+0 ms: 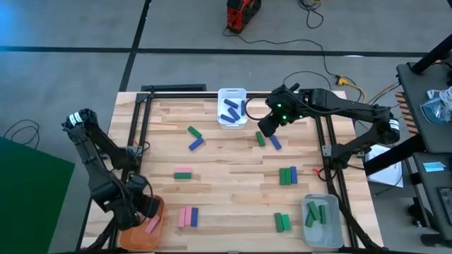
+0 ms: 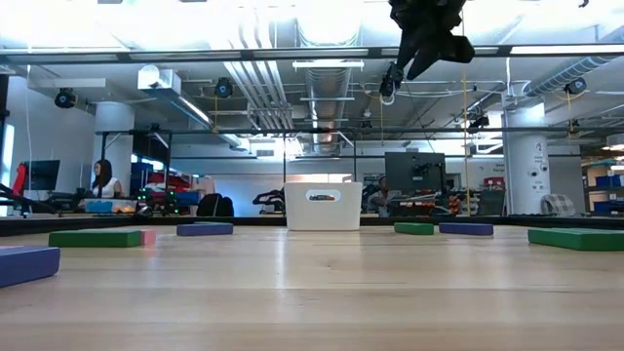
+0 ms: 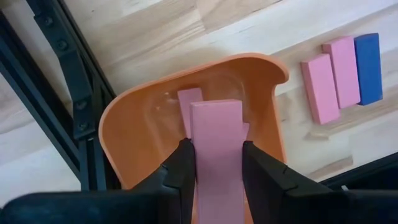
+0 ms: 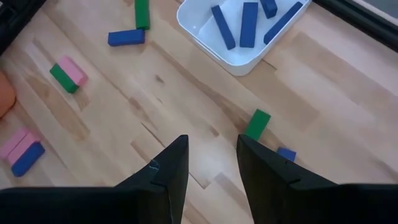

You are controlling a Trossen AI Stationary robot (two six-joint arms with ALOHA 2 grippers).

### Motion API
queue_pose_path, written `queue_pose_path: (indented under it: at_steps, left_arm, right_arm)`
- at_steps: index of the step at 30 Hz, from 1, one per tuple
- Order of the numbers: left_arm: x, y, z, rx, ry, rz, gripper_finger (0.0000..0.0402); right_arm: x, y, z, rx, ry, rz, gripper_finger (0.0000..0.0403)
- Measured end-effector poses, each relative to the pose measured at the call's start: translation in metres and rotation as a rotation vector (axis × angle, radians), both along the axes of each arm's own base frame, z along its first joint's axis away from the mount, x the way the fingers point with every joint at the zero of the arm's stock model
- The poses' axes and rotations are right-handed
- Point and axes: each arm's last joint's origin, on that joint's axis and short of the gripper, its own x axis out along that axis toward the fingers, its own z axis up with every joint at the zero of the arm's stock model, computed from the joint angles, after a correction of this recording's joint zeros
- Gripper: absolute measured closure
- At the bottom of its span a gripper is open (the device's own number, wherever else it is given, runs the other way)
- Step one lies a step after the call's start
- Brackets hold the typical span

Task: Sort blocks
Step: Put the pink block into the orange bin, then put the green block into the gray bin

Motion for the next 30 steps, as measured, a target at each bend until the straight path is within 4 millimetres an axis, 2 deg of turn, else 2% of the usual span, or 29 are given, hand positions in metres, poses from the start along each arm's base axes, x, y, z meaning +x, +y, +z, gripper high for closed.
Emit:
queue_pose_path:
  at_steps: [9, 17, 22, 26, 30]
  left_arm:
    - [0.0, -0.003, -0.004, 0.018, 0.01, -0.009, 0.0309]
    - [0.001, -0.006, -0.007, 0.027, 0.018, -0.007, 0.0271]
    - [0.002, -0.007, -0.007, 0.02, 0.015, -0.004, 0.0261]
    - [0.003, -0.009, 0.001, 0.009, -0.015, -0.032, 0.026]
    - [0.007, -0.009, 0.017, 0.027, -0.09, -0.075, 0.026]
  right_arm:
    - [0.0, 0.0, 0.0, 0.008, -0.002, -0.013, 0.0255]
    - [0.0, 0.0, 0.0, 0.009, -0.002, -0.014, 0.0258]
    - [0.0, 0.0, 0.0, 0.009, -0.002, -0.014, 0.0263]
    - [0.0, 0.001, 0.0, 0.015, -0.004, -0.018, 0.0261]
    - [0.0, 0.009, 0.002, 0.037, -0.017, 0.012, 0.0255]
